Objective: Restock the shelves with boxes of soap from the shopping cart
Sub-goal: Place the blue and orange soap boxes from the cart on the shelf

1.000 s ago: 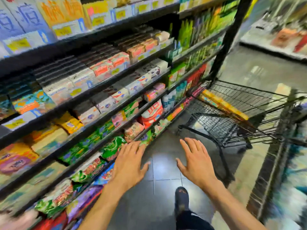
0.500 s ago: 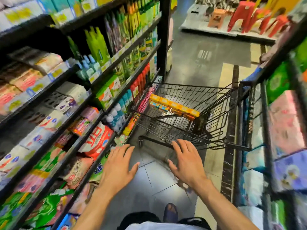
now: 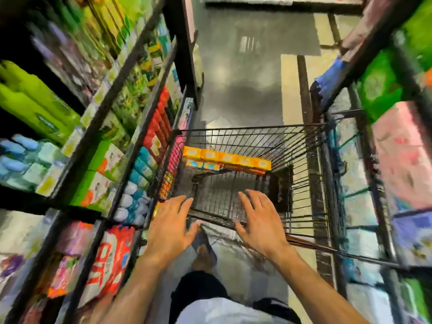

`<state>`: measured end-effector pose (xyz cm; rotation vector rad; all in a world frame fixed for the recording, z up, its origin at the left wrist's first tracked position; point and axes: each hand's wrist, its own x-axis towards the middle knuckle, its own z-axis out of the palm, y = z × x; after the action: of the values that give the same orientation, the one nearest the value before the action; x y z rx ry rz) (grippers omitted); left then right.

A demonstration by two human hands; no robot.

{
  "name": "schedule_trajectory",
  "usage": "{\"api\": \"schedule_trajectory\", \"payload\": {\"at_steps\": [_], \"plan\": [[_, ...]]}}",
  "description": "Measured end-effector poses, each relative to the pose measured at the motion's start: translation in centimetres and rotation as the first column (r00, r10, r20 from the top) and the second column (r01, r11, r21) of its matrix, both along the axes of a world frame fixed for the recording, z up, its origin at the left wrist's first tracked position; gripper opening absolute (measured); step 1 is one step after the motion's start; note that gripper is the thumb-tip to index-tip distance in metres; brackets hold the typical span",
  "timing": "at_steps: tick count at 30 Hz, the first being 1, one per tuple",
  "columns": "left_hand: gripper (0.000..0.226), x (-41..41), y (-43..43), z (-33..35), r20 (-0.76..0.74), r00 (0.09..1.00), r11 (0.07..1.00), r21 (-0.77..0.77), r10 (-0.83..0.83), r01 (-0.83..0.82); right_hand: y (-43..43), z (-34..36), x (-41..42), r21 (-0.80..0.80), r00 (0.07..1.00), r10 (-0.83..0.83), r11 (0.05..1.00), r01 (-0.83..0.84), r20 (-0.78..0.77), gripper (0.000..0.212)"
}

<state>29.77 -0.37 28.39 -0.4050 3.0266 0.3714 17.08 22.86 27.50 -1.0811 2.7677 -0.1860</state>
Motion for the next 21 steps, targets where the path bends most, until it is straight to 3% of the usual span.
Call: {"api": "schedule_trajectory", "payload": {"at_steps": [10,21], "plan": [[0.068,-14.4,-13.5,-10.1,0.217,0.957,0.976,0.146,-0.193,0.163,-13.2,-9.1,-9.6,0.055,0.948,-0.206,0.979,0.199,0.243,0.071],[0.074,-24.1,-19.1,-30.0,0.364,0.914,0.981,0.134,-0.178,0.138,-20.6,-28.8,-18.1,0.110,0.885,-0.239,0.971,0.212,0.400,0.077]]}}
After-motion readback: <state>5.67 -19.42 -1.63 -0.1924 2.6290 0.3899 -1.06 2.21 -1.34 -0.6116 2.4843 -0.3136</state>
